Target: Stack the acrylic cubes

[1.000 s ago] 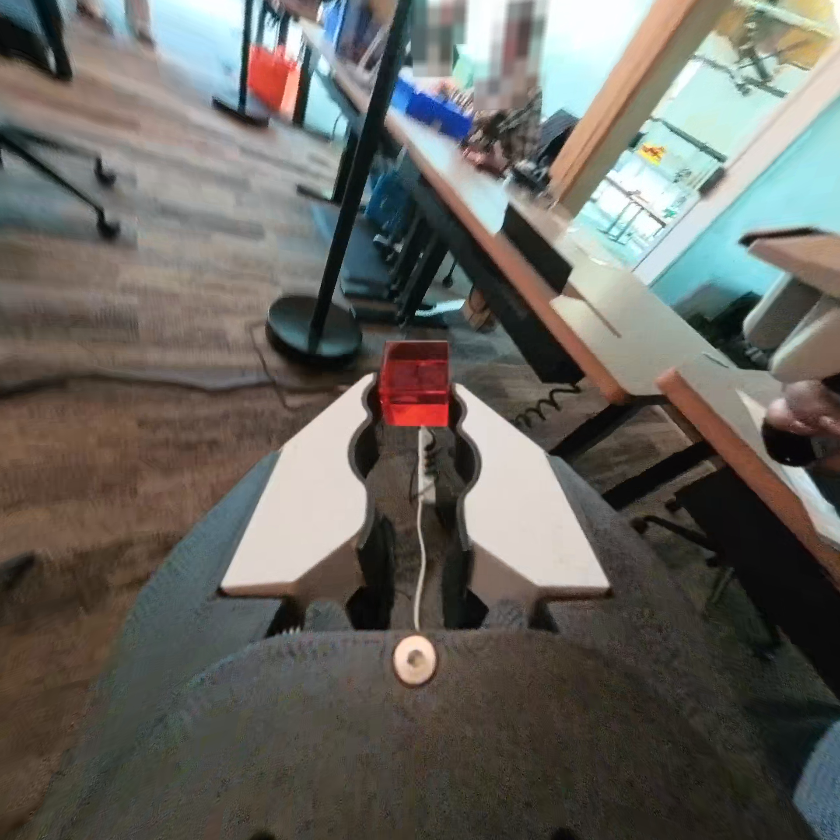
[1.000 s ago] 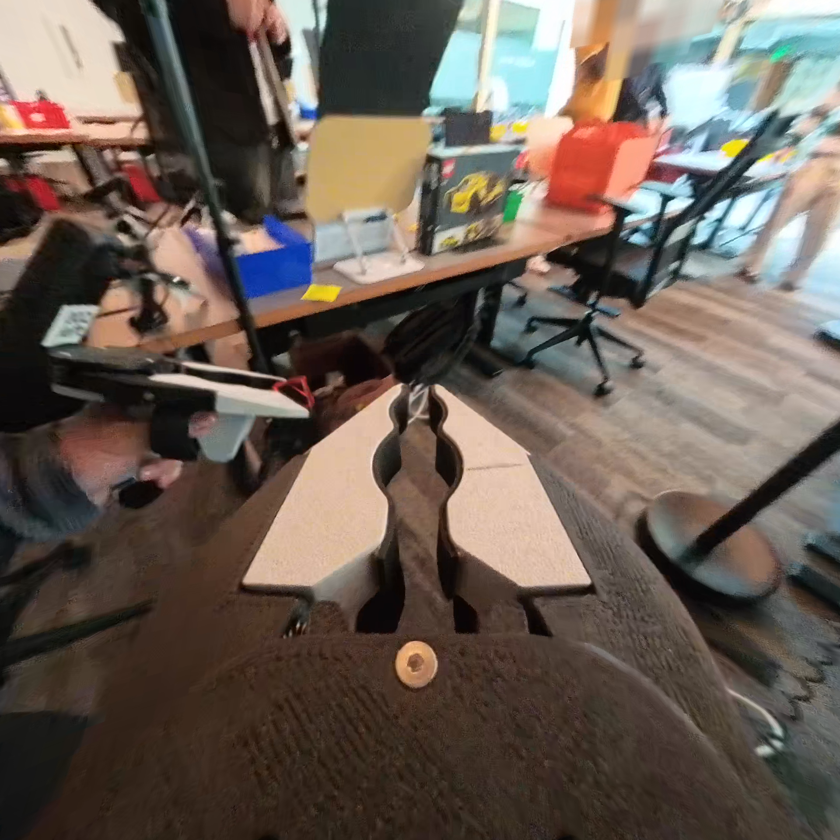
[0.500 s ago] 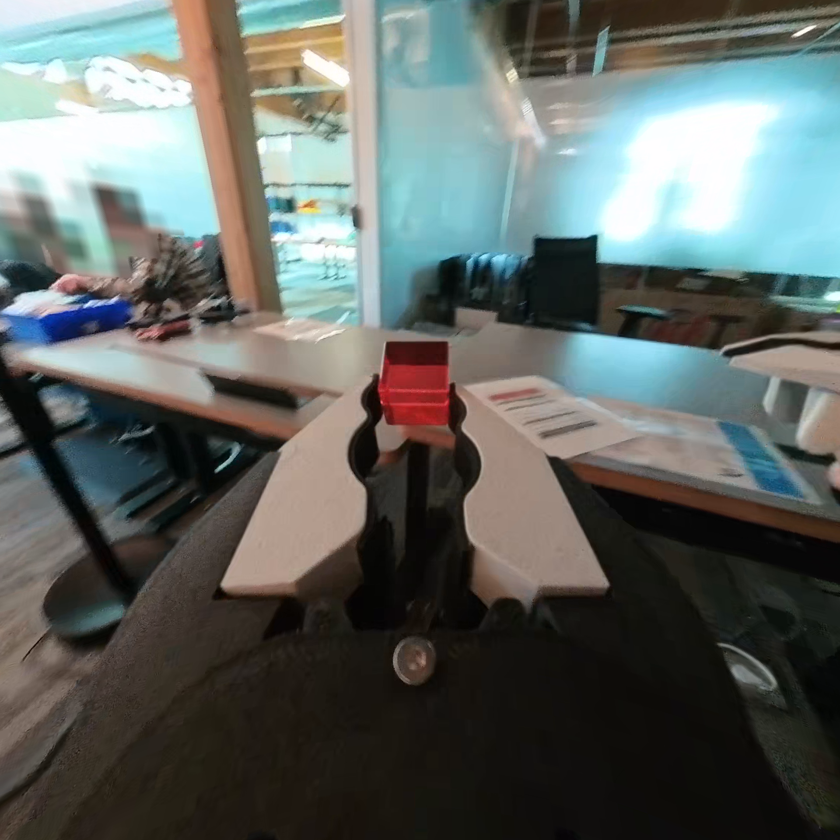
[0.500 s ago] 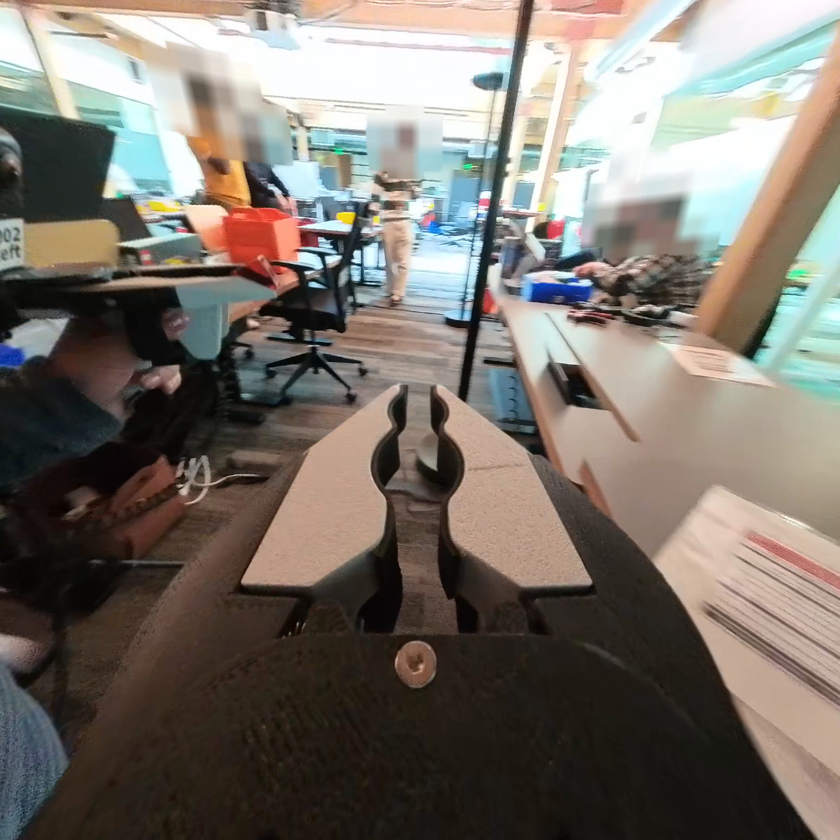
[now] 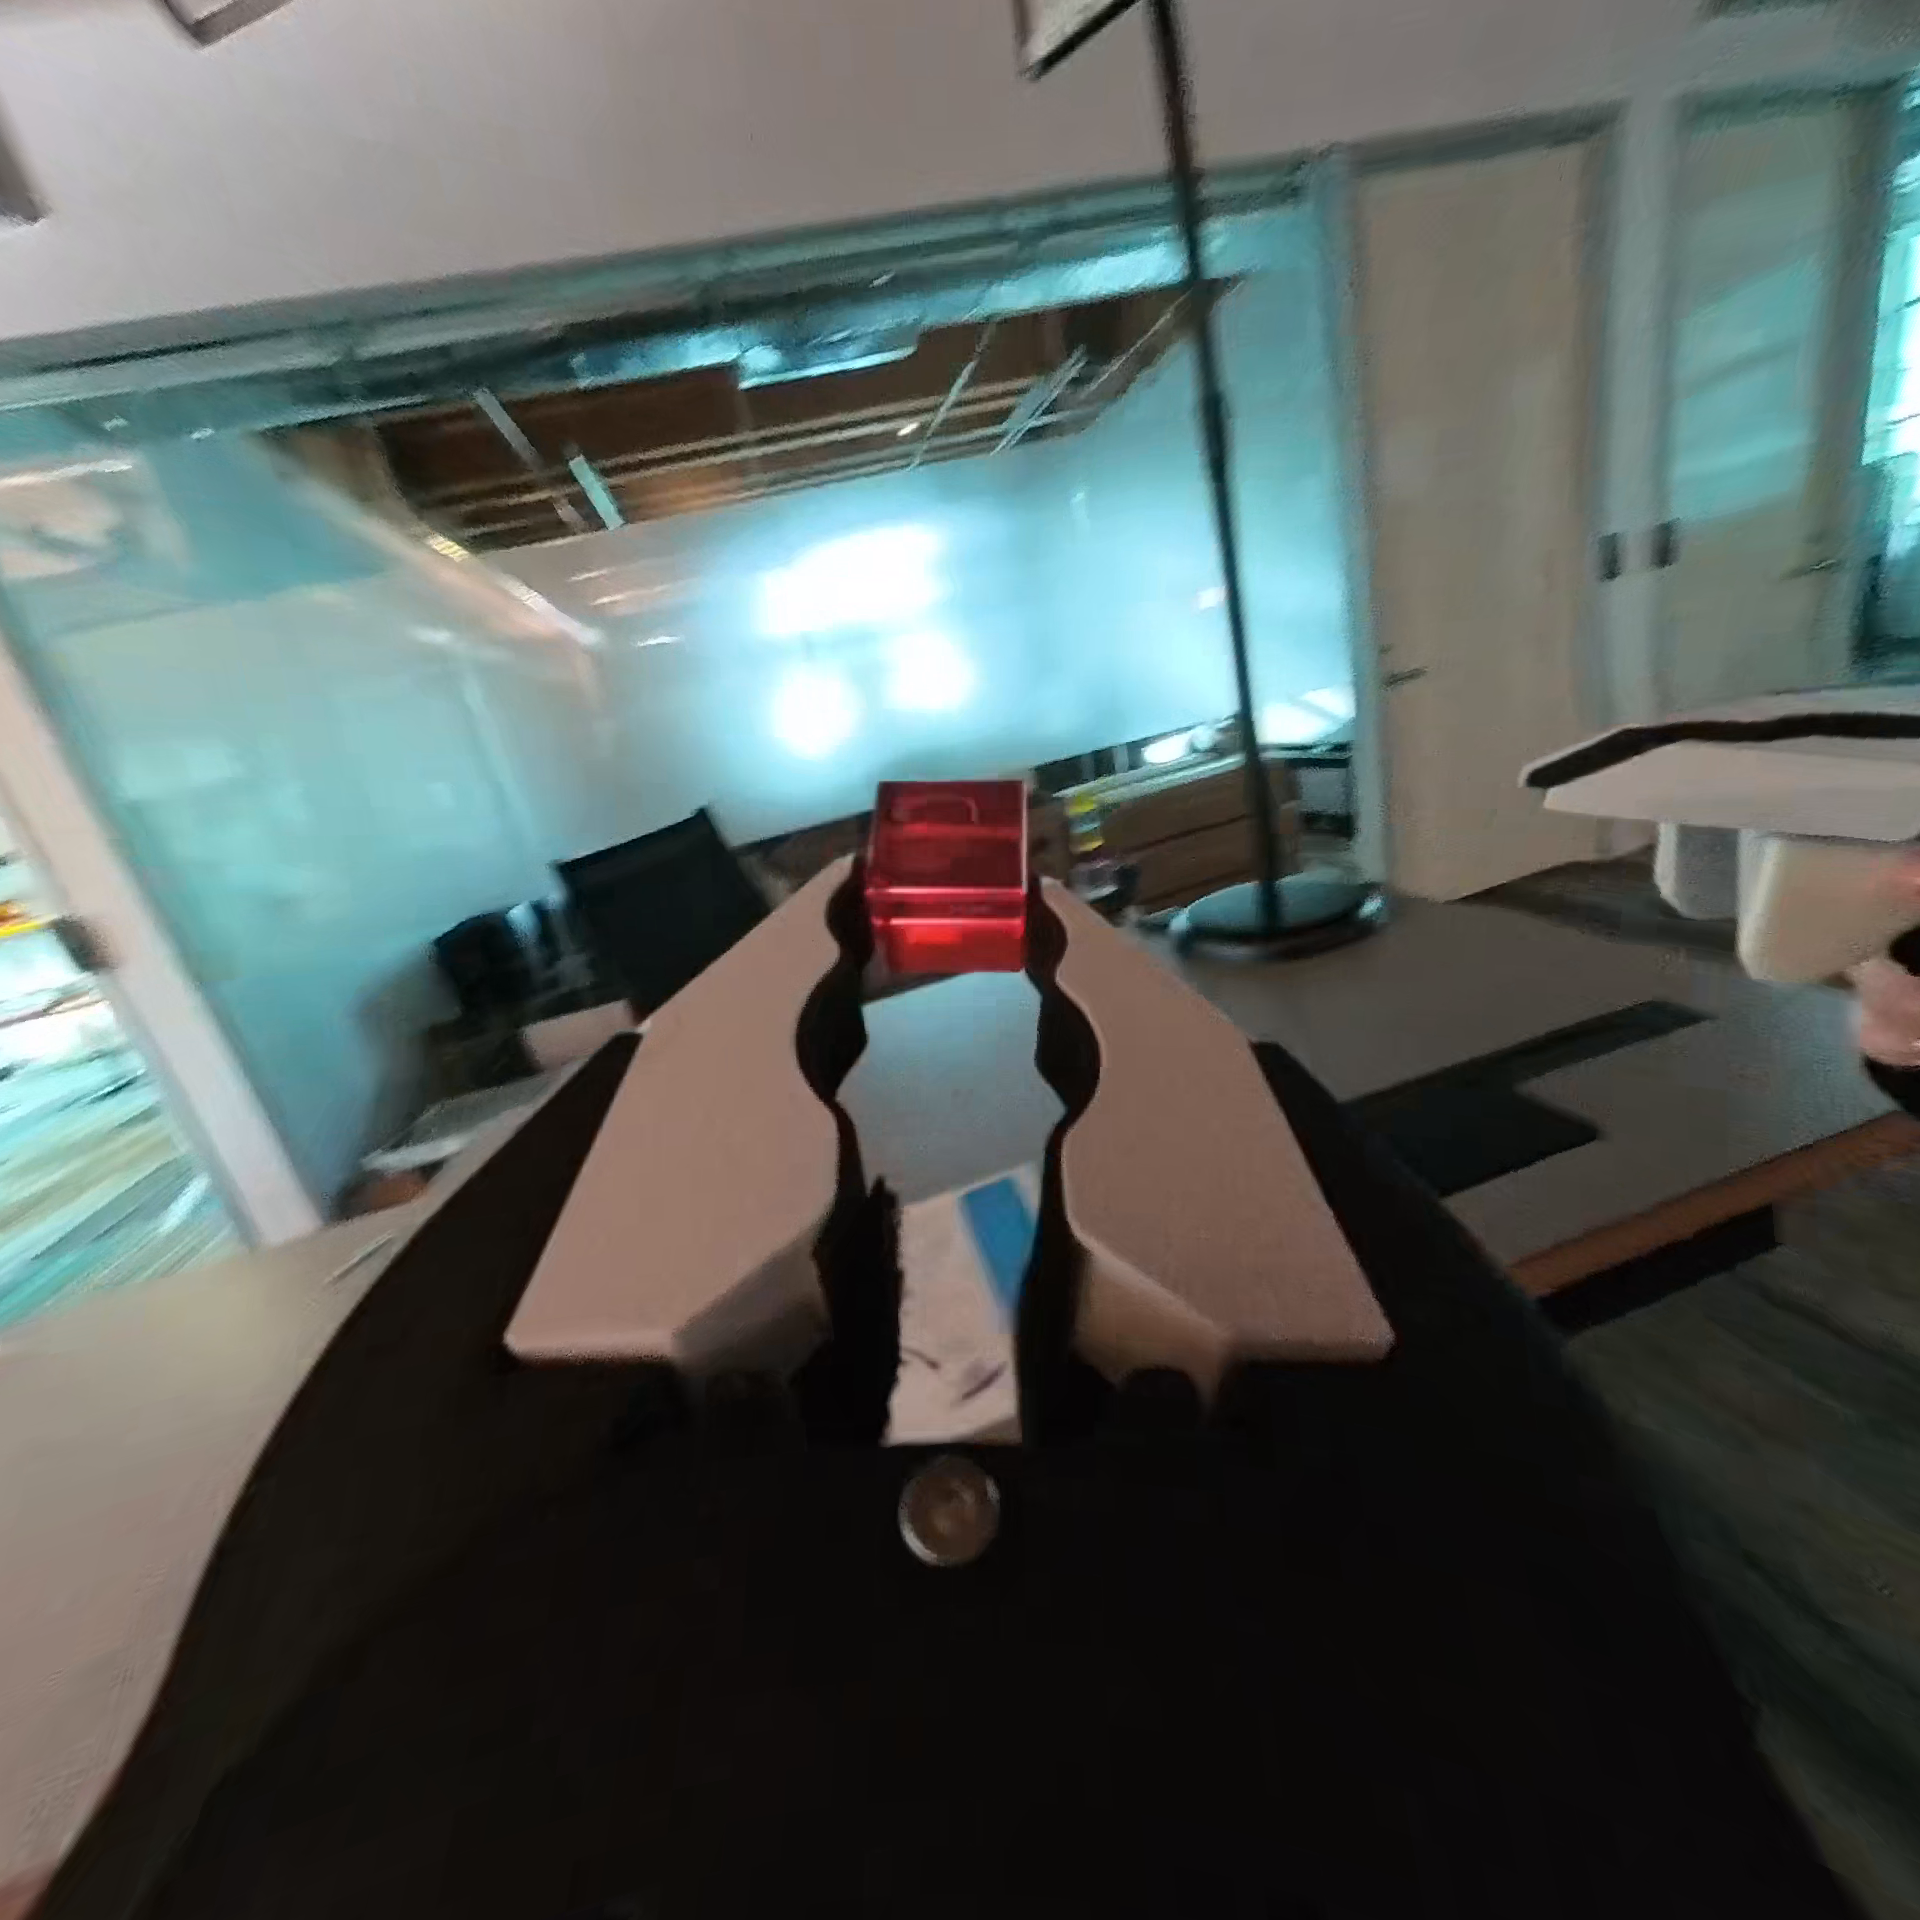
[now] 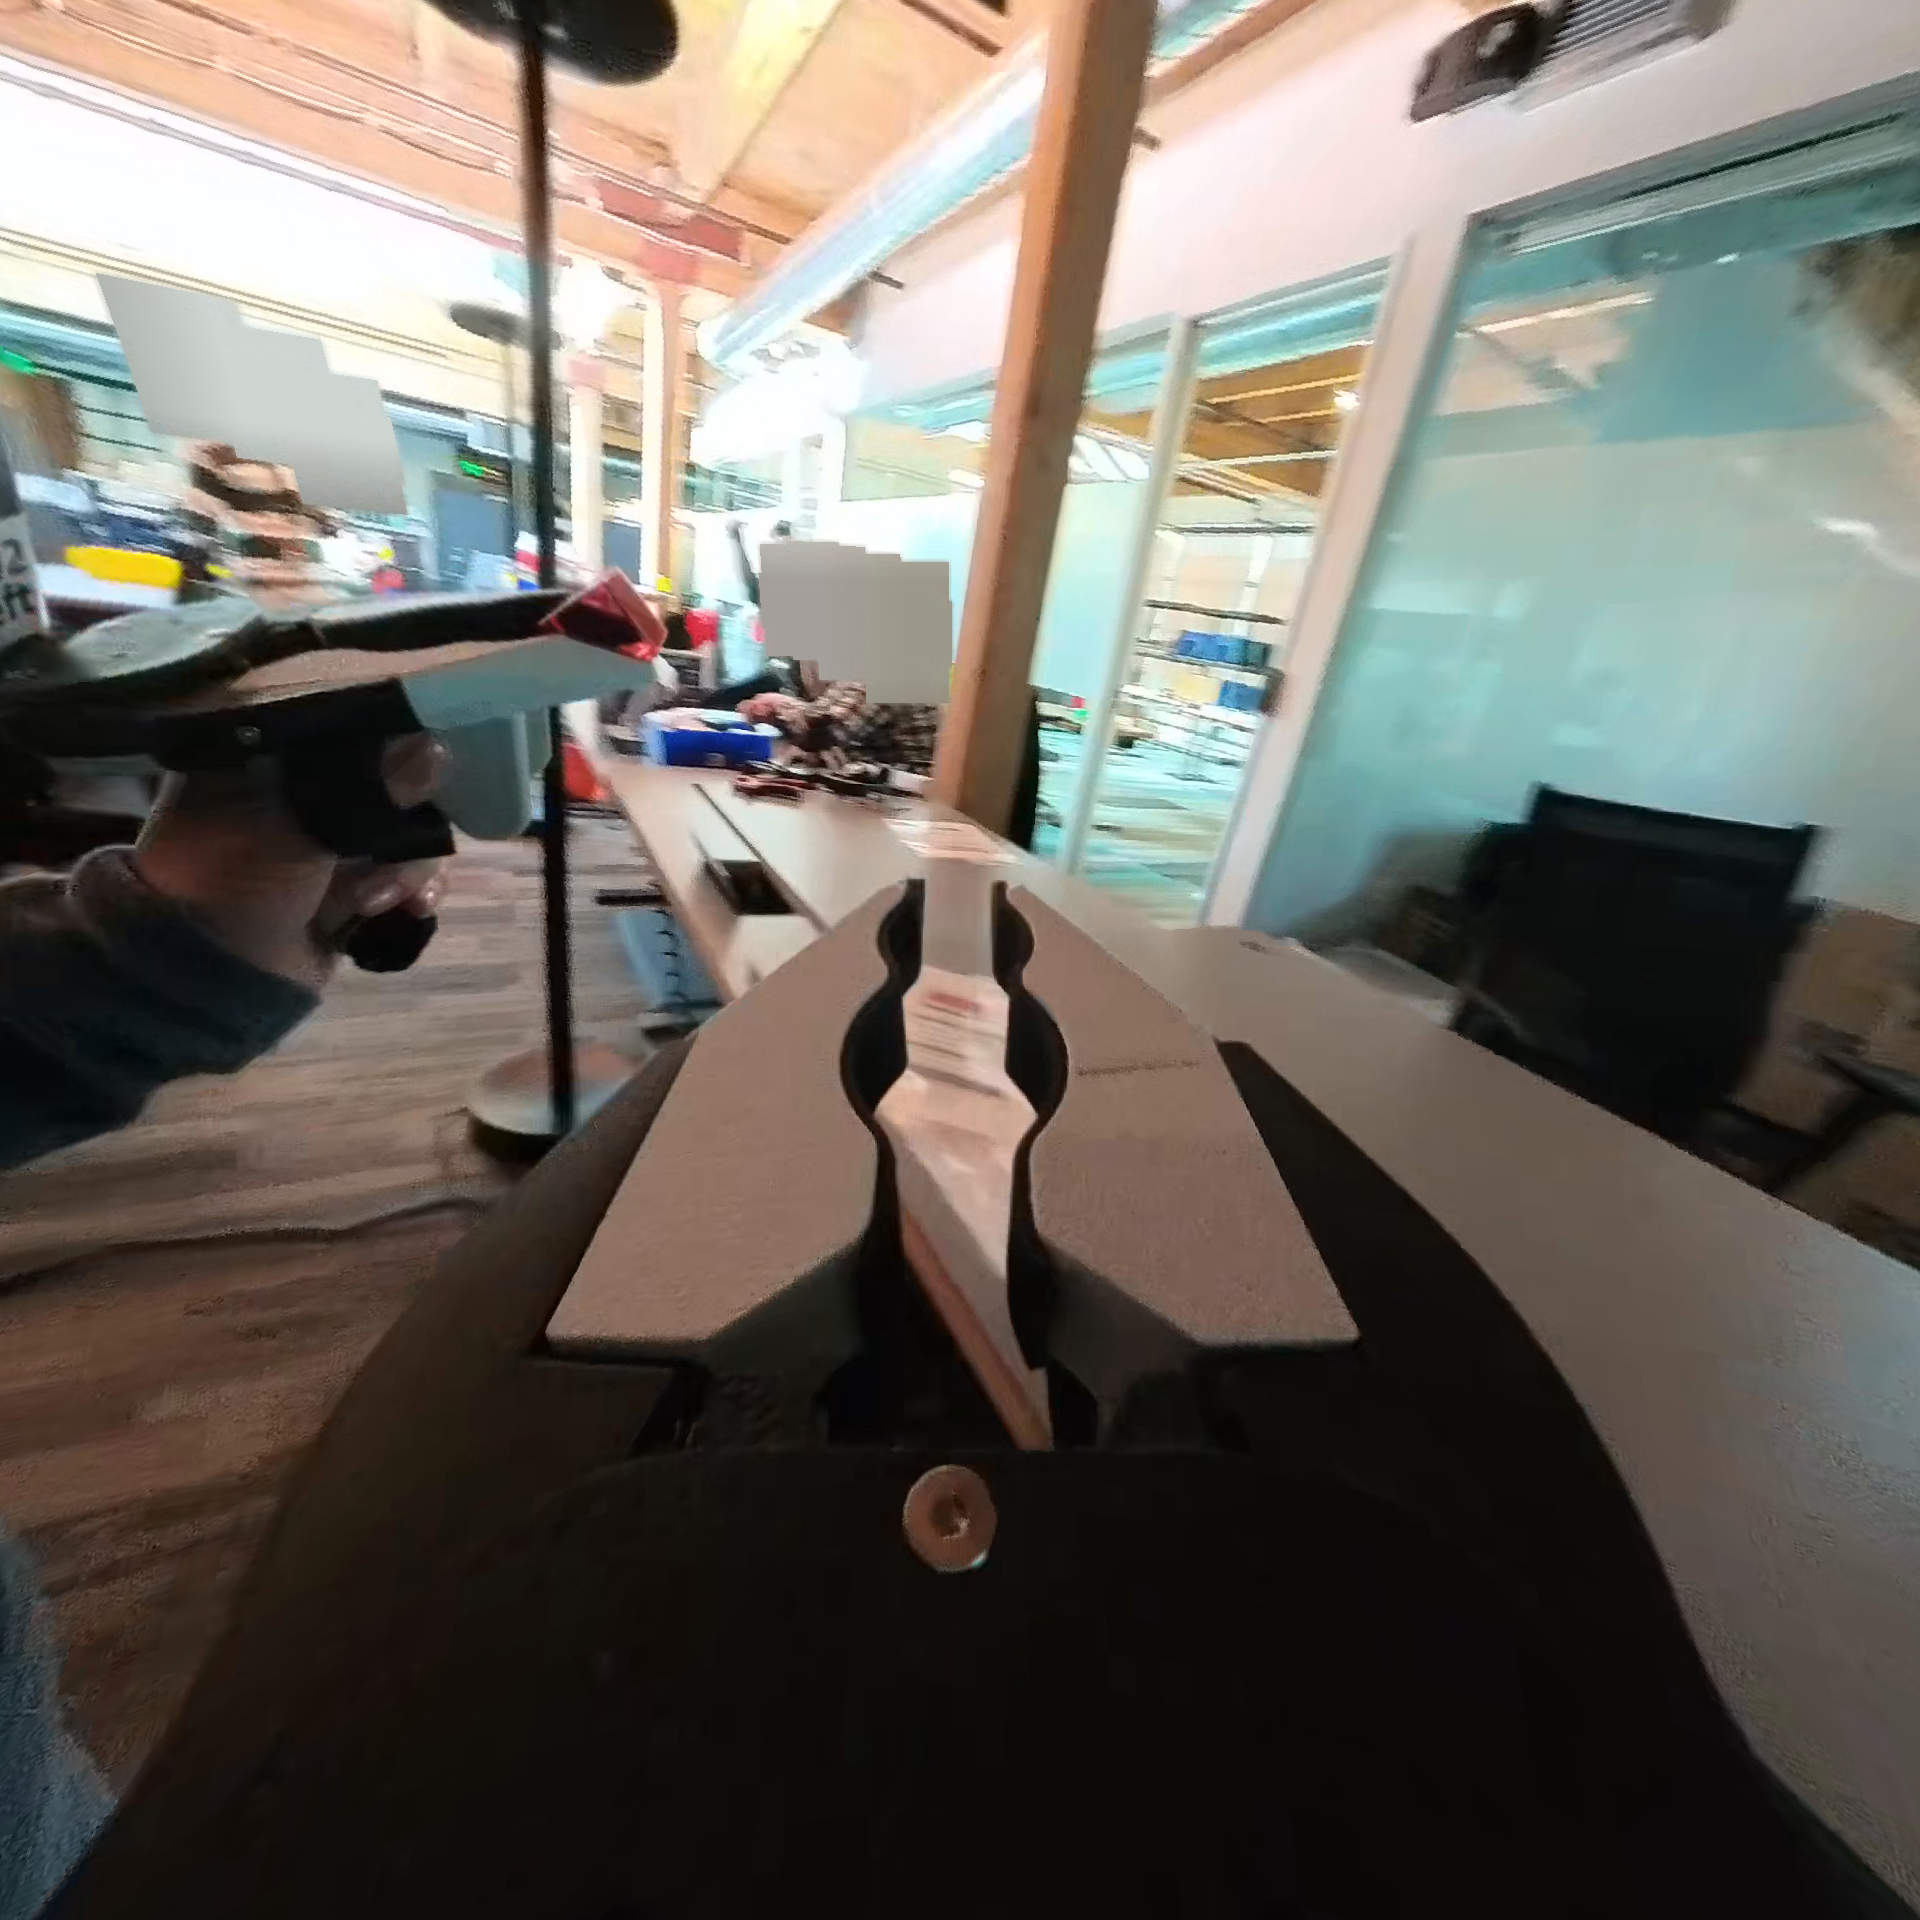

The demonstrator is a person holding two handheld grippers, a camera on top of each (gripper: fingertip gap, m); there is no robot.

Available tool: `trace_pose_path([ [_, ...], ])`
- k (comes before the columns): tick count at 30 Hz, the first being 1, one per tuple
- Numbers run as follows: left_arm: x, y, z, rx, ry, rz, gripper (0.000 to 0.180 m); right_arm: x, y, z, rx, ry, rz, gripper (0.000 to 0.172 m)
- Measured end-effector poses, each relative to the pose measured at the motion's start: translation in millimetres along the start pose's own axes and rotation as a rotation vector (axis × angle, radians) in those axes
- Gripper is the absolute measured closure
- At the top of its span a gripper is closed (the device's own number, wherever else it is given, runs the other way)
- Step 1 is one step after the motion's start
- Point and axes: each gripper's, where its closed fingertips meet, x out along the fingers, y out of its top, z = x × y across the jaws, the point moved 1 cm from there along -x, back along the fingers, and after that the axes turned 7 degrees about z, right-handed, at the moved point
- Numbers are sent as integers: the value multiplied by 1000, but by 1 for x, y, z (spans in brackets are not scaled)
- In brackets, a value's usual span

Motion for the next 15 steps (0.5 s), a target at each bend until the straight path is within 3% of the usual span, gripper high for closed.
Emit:
trace_pose_path([
  [8,161,4,229,-139,-409,159,153,-202,52,135,-15,-401,-9,161],
  [15,241,2,392,-222,-684,234,153,-323,71,196,-56,-671,-88,159],
])
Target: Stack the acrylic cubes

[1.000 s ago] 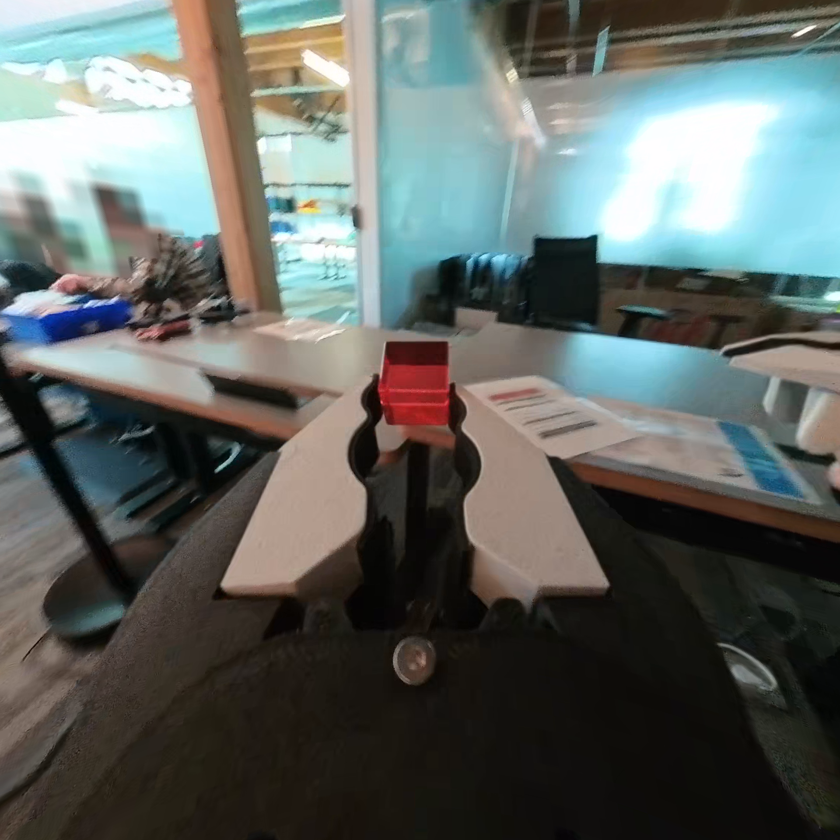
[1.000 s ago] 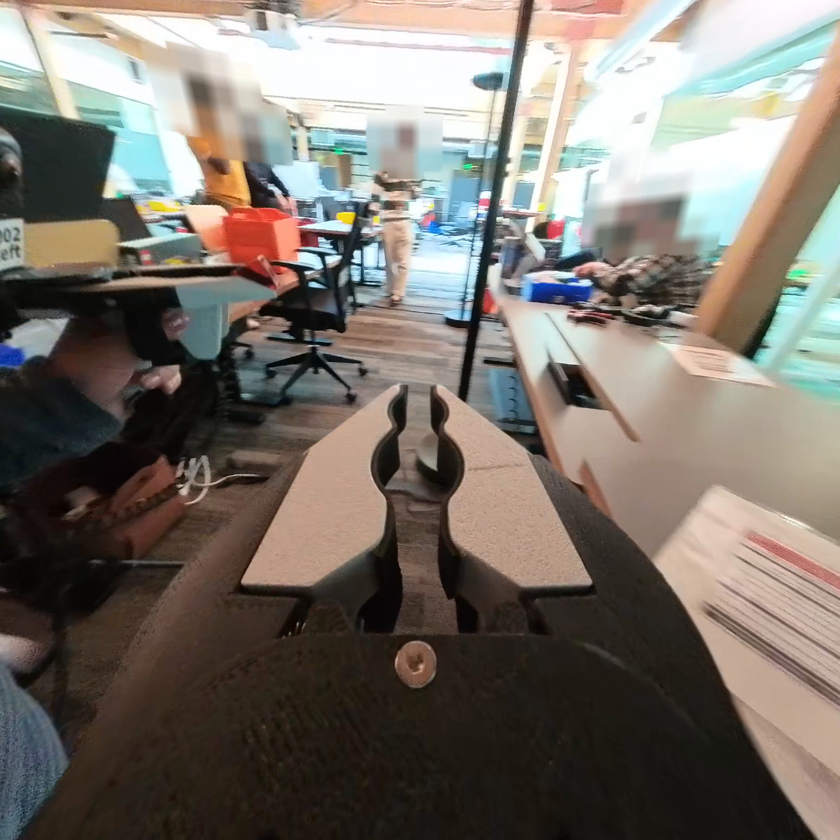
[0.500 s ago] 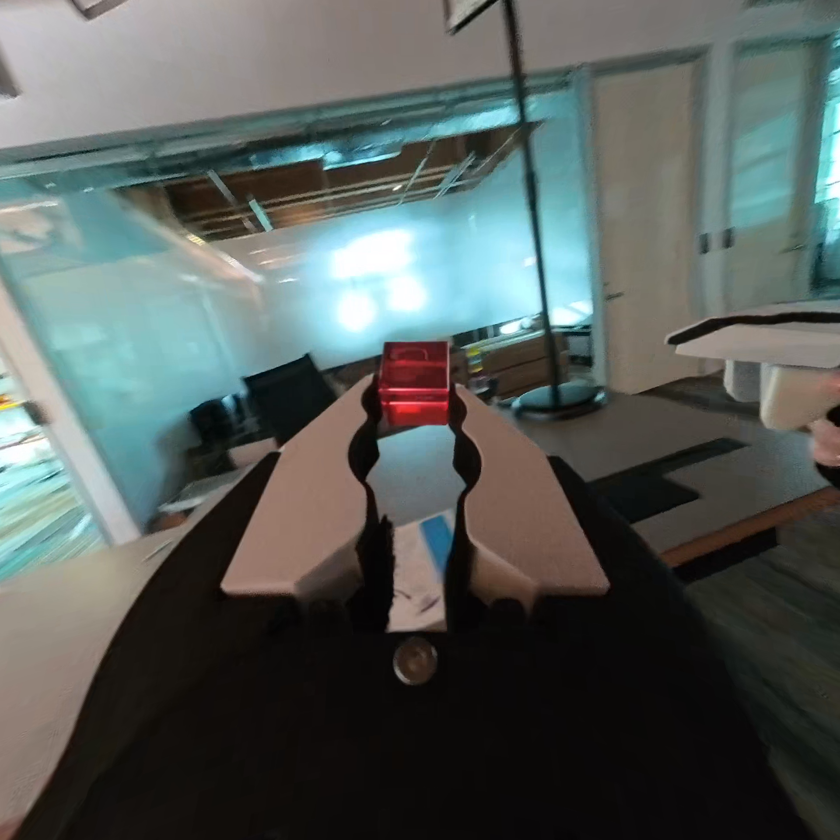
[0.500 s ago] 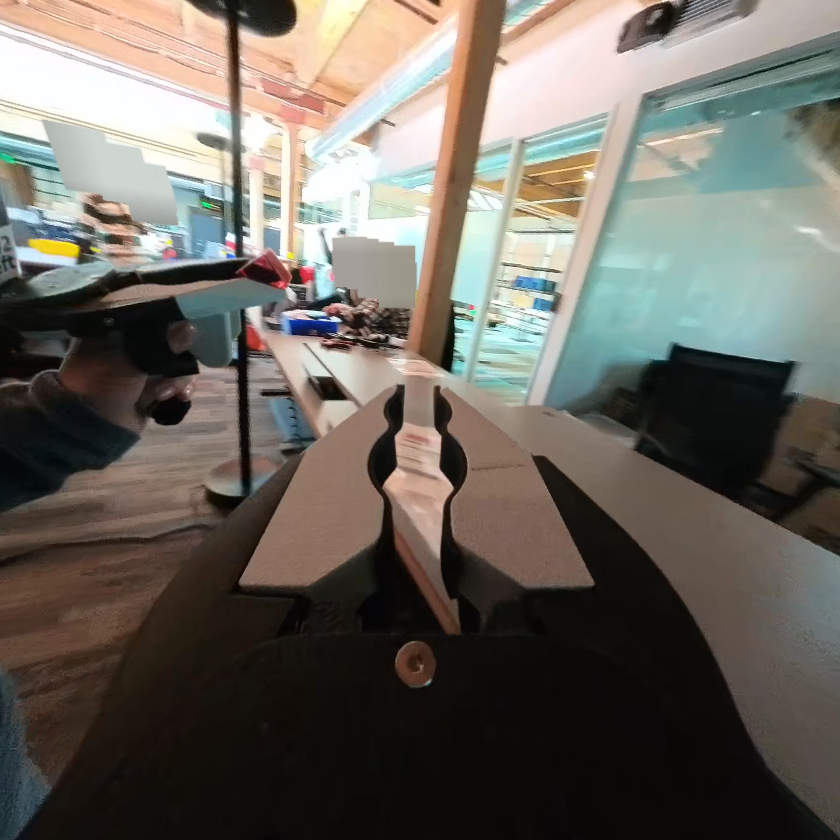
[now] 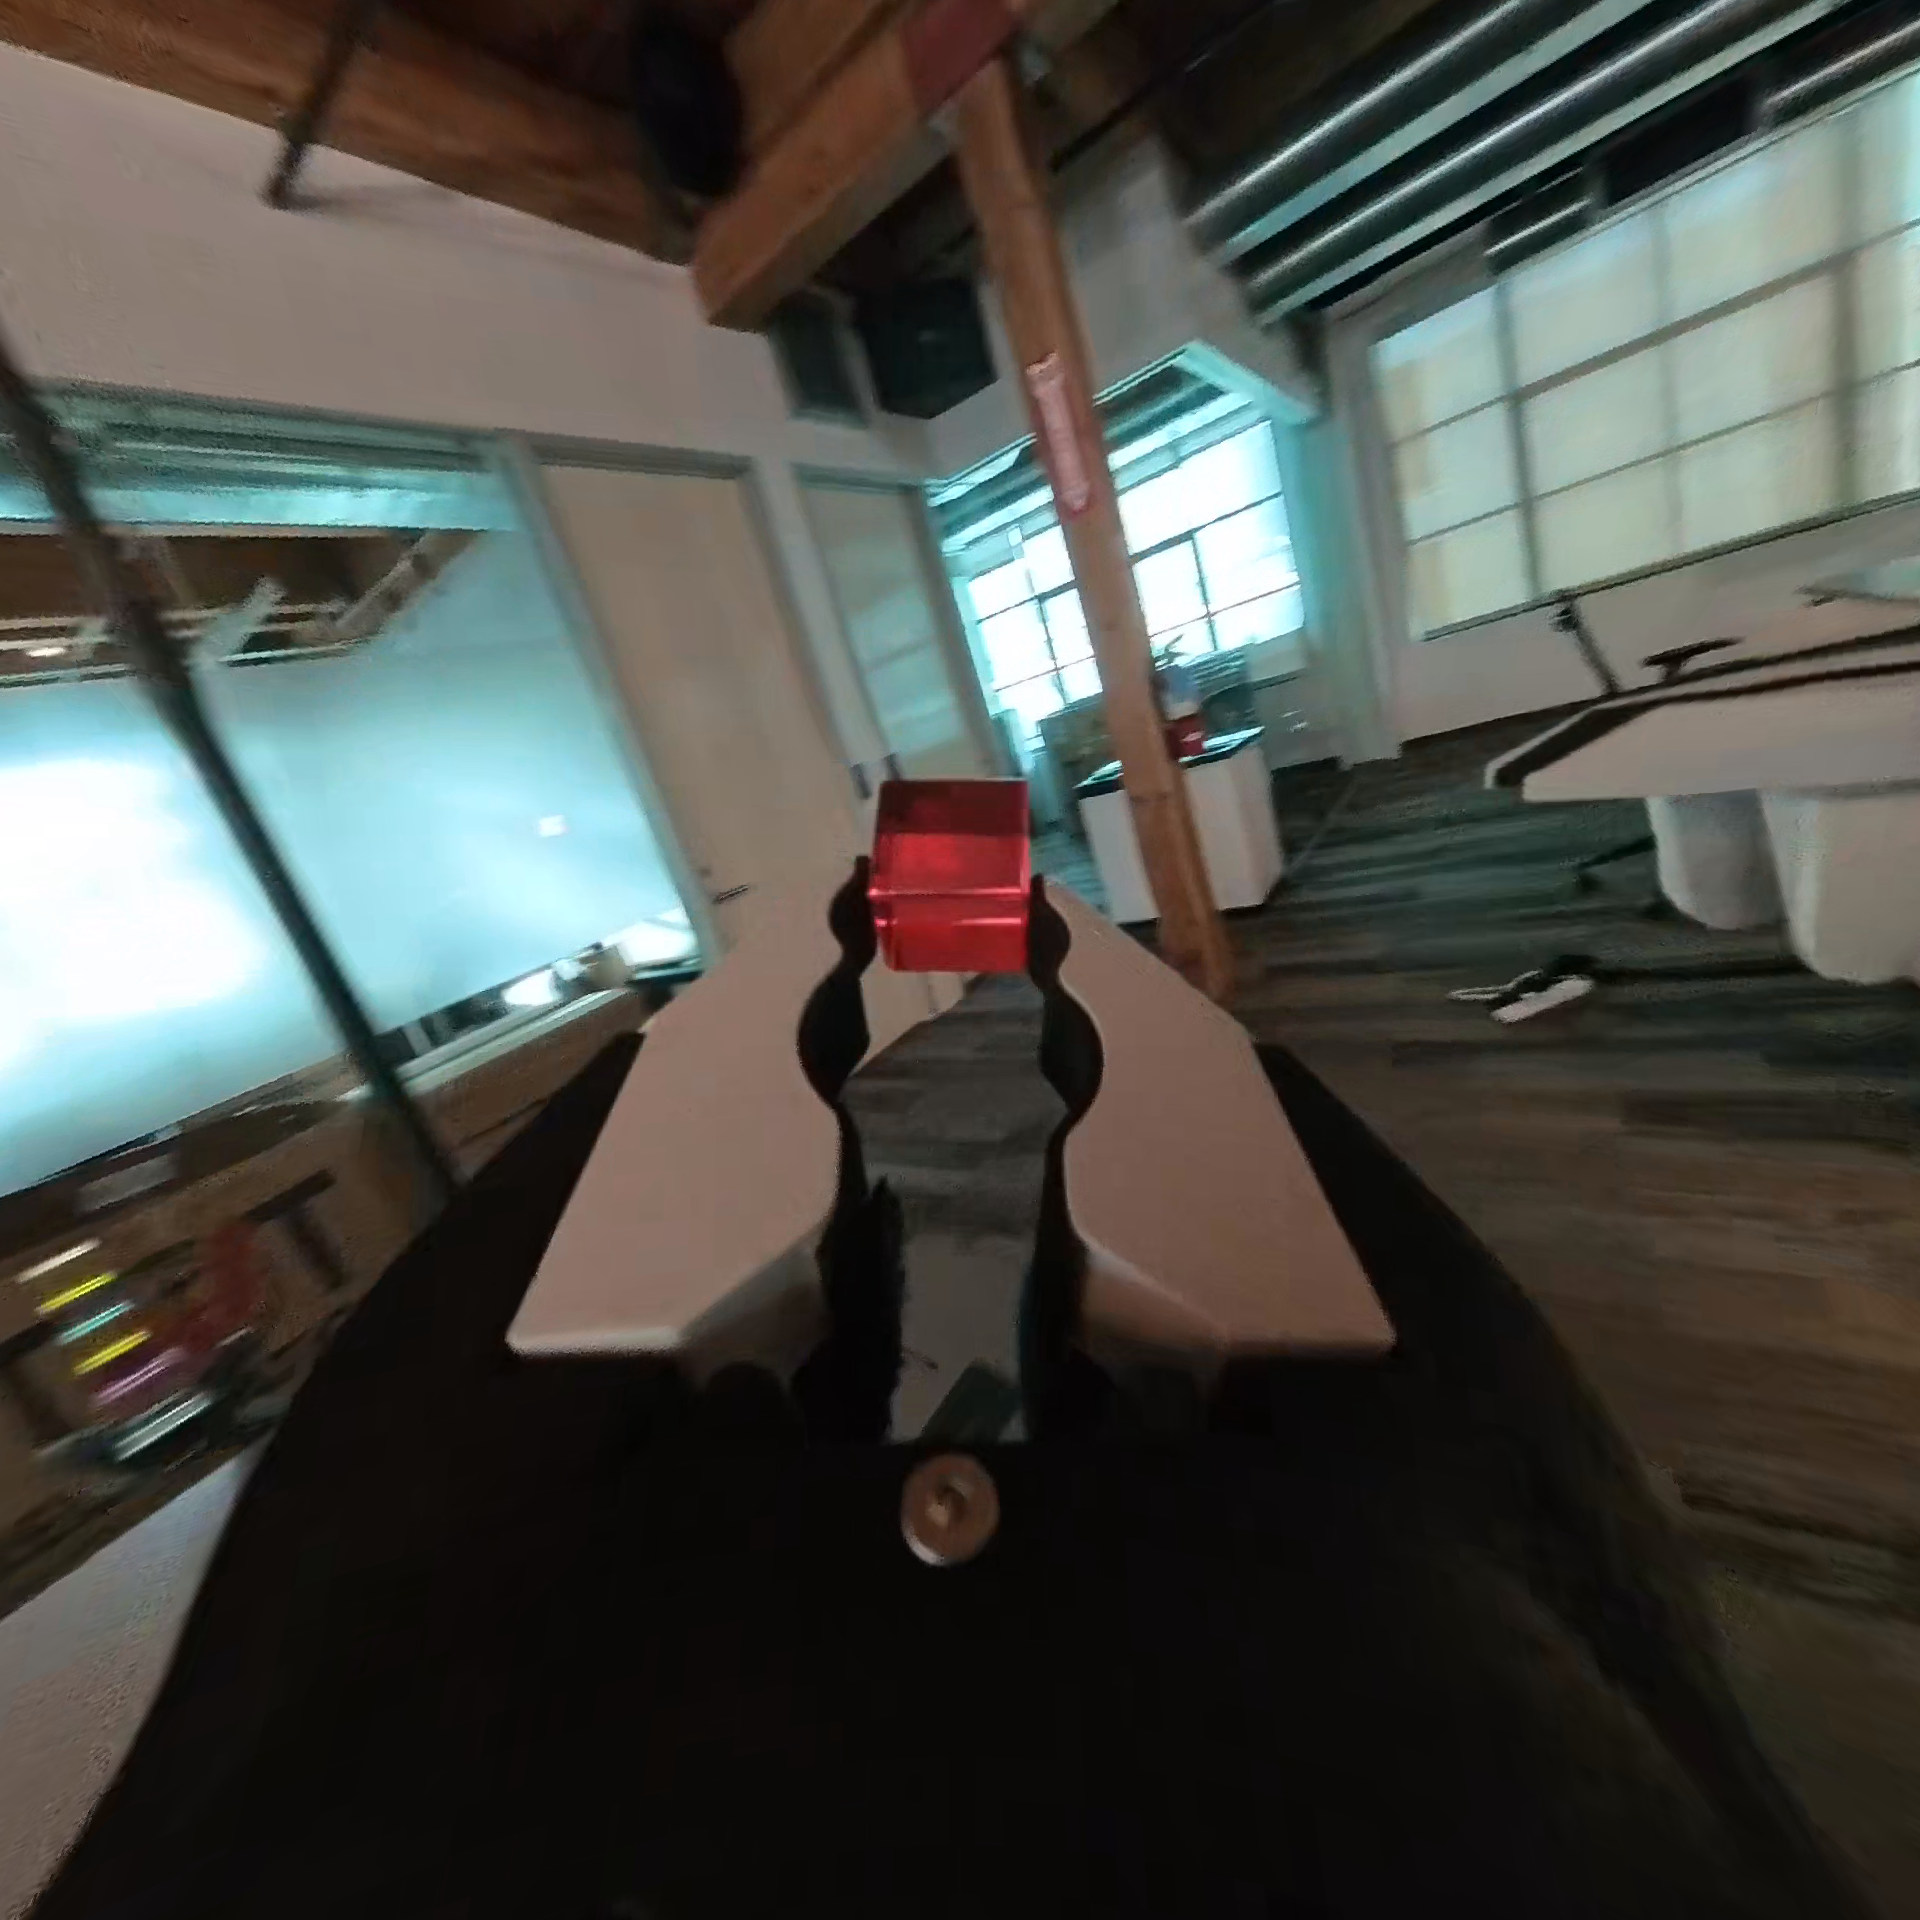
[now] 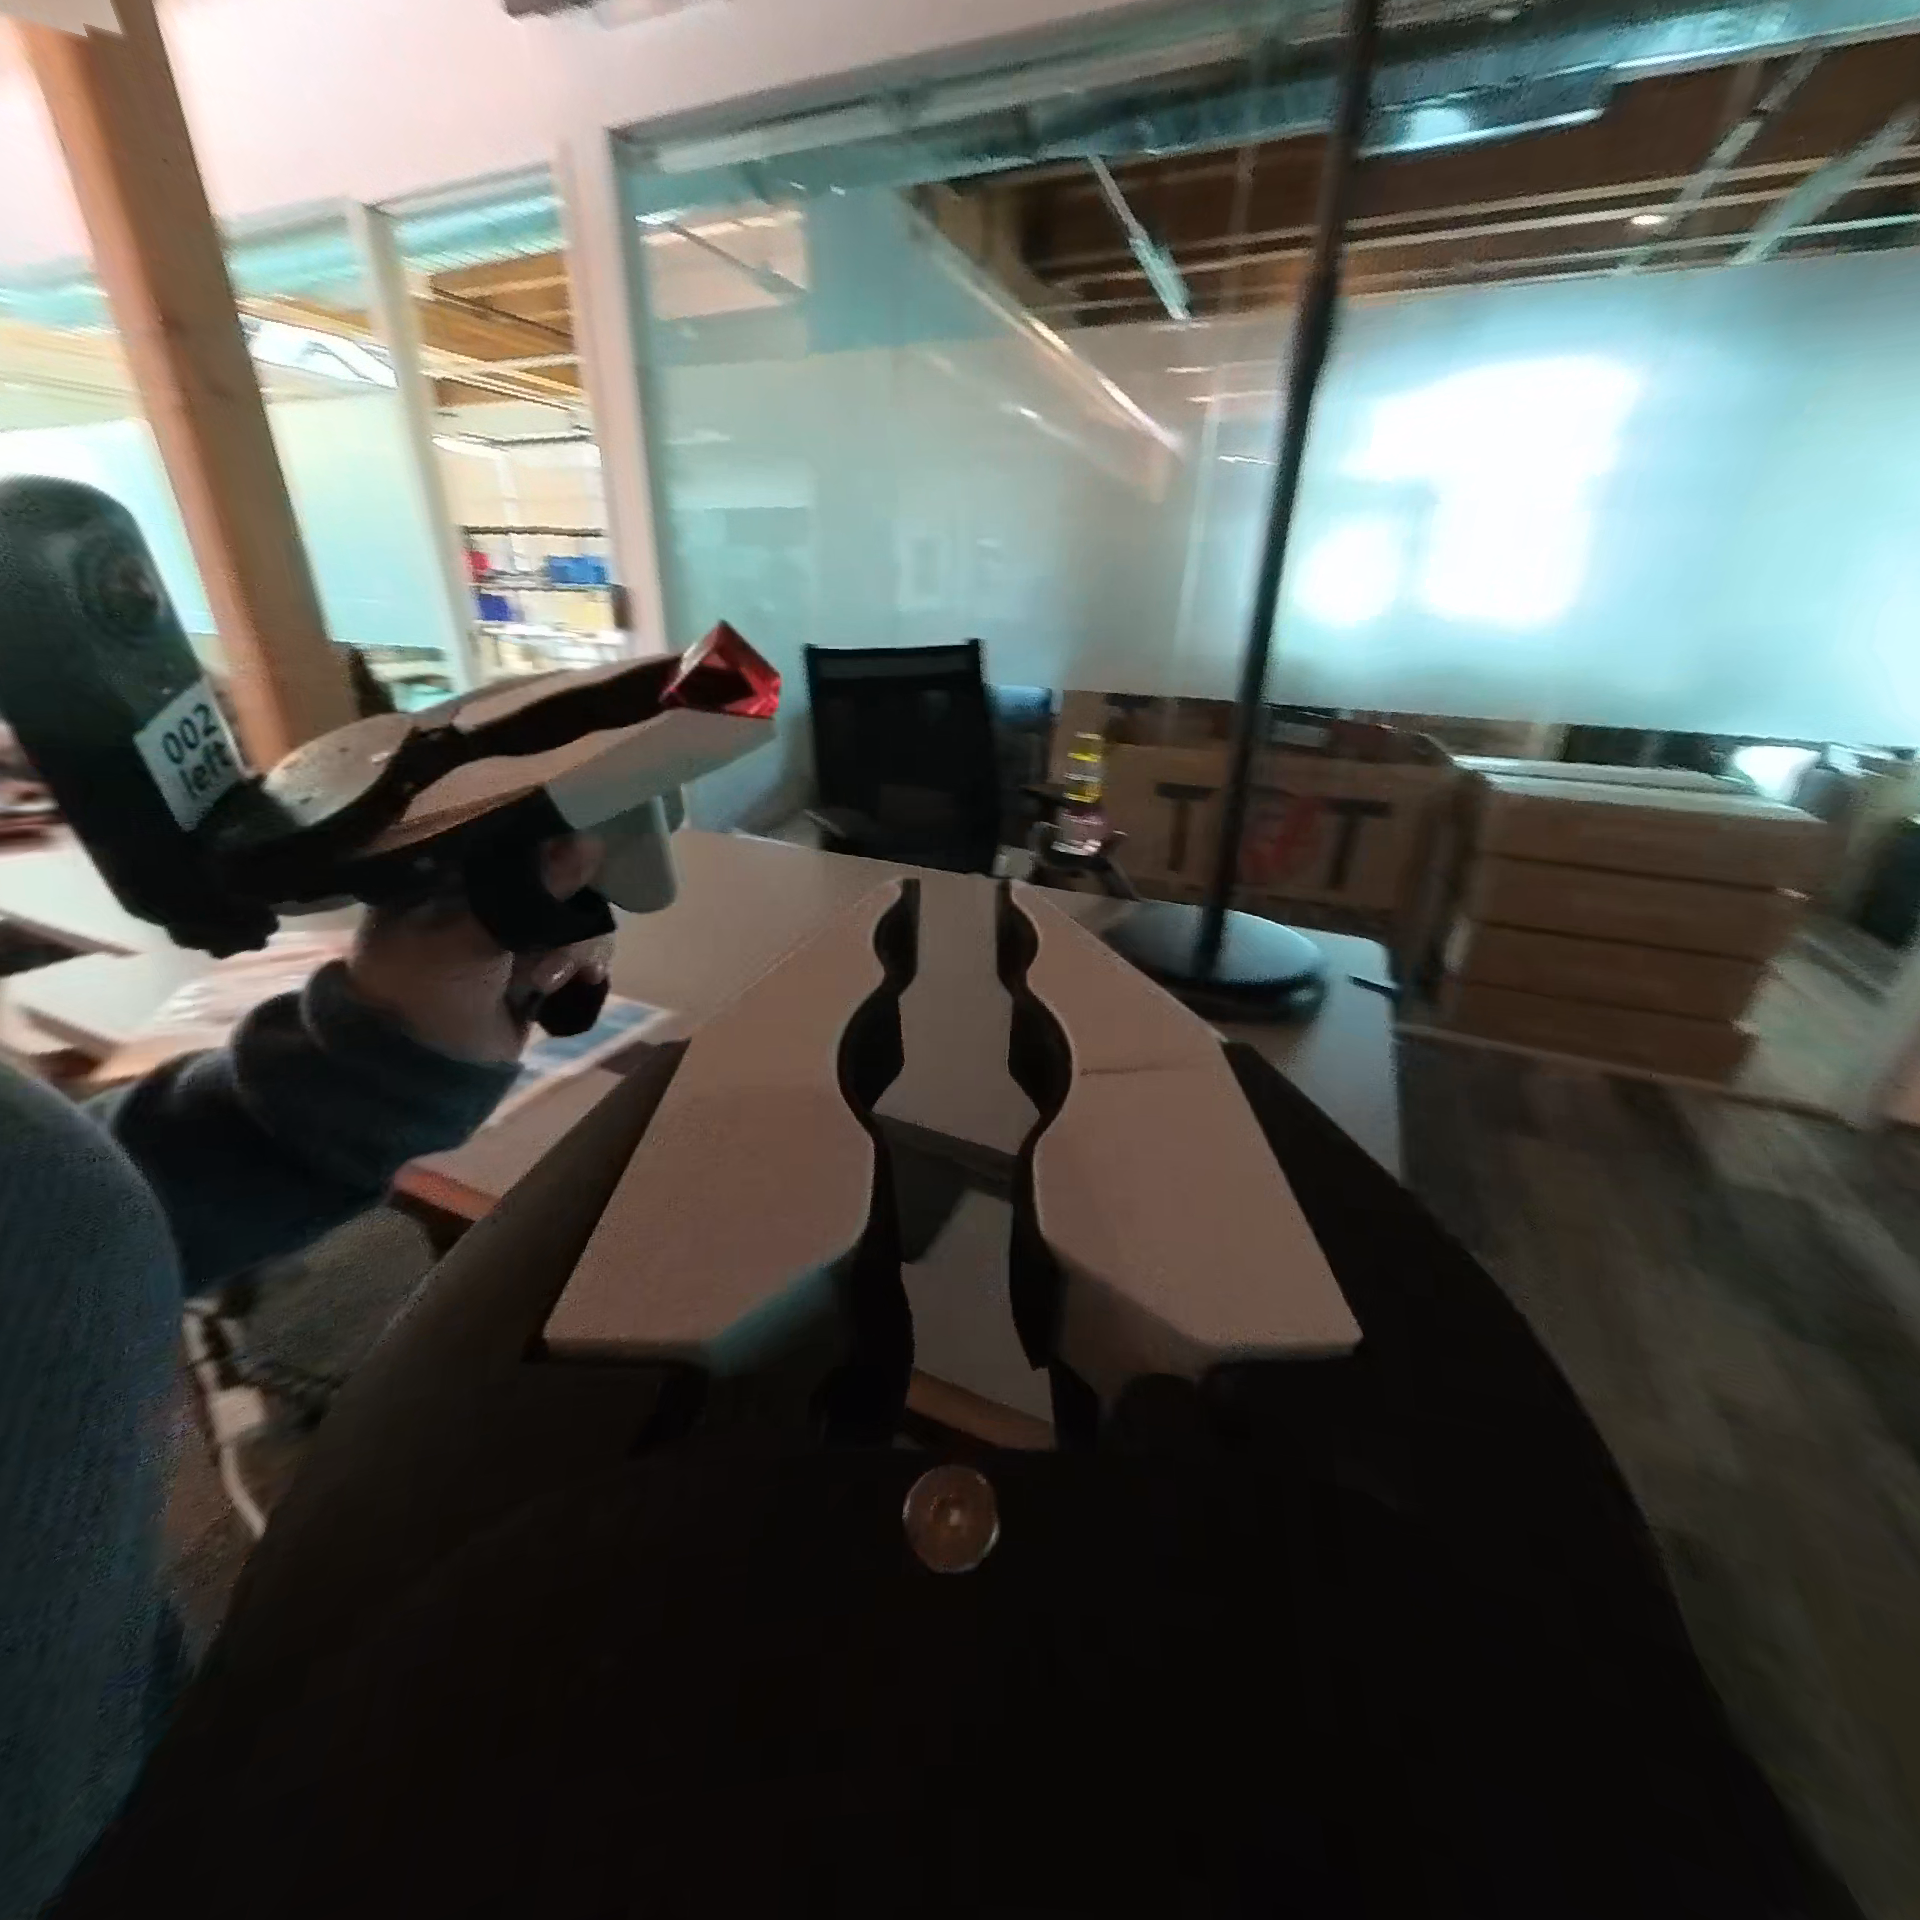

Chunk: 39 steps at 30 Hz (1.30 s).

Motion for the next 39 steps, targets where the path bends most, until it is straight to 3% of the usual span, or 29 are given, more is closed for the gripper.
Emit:
trace_pose_path([
  [5,98,-35,35,-93,-92,100,153,-51,-2,76,-73,-186,-68,160],
  [9,173,-64,50,-88,-115,160,153,-68,10,149,-148,-273,-33,160],
  [15,291,-102,21,116,-10,162,153,-26,-6,285,-163,-186,-55,160],
  [19,364,-124,6,142,52,111,153,8,-8,369,-53,-113,-57,155],
  [22,412,-140,12,159,38,84,153,13,-11,421,-40,-117,-38,155],
  [31,531,-188,40,274,166,39,153,12,-33,586,5,-6,-43,156],
  [39,586,-224,58,420,372,-138,153,63,-34,701,136,304,-58,155],
])
